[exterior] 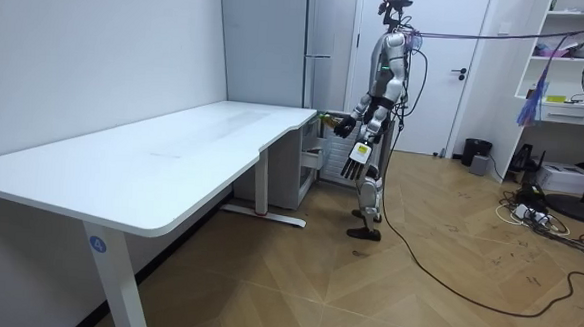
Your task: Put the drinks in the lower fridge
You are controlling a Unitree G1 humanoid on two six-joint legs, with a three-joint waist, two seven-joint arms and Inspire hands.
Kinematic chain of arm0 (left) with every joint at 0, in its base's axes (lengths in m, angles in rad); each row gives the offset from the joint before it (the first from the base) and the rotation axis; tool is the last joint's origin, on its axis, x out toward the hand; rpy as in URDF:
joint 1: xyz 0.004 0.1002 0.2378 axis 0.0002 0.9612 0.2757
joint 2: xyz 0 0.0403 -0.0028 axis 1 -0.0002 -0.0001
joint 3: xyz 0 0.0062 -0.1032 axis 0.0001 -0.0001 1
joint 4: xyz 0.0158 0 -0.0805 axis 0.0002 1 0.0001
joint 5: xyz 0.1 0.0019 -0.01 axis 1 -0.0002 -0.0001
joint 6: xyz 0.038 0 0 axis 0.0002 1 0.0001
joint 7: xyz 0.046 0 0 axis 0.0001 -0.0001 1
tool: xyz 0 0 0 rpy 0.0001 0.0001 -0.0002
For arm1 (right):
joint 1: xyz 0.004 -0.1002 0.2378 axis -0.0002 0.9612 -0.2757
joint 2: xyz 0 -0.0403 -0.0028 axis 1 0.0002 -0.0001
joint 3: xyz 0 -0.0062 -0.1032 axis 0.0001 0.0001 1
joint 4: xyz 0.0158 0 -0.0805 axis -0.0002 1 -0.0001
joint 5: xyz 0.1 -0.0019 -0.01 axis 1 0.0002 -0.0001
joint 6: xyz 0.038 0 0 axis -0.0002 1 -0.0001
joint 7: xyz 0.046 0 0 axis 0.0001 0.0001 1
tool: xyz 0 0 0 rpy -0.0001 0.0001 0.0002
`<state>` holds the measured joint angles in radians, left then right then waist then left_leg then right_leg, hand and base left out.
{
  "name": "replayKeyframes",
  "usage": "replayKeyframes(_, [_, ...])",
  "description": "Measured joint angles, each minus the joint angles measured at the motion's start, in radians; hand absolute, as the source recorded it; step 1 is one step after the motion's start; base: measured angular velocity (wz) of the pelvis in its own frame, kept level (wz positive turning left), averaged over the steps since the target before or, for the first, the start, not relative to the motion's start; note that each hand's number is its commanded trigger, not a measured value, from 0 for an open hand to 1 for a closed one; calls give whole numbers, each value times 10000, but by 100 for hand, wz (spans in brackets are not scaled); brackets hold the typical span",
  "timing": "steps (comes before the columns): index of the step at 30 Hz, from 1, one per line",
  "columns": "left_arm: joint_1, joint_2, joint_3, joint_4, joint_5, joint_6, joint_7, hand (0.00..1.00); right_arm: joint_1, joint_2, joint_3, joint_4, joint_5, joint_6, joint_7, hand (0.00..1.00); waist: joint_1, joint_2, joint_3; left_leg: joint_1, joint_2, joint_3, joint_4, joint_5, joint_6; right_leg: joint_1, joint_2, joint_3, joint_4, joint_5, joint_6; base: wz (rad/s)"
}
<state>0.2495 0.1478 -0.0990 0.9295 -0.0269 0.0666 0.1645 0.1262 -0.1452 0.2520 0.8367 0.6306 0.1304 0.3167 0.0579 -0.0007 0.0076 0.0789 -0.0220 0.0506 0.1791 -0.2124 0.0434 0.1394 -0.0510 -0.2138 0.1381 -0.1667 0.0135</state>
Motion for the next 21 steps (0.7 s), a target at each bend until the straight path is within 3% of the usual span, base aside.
replayKeyframes(13, [17,12,-7,44,-4,-15,70,0,-110,69,-21,1480,2526,-316,-1401,100,-196,3,-1,40,7,51,-120,1,2,-19,6,-4,-27,0,2,-1])
replayKeyframes(21, [78,-136,4,78,-79,-6,-3,0,-152,47,-449,1908,4866,-422,-2387,100,-252,236,36,193,3,55,-131,-1,5,26,27,227,-27,0,2,-5])
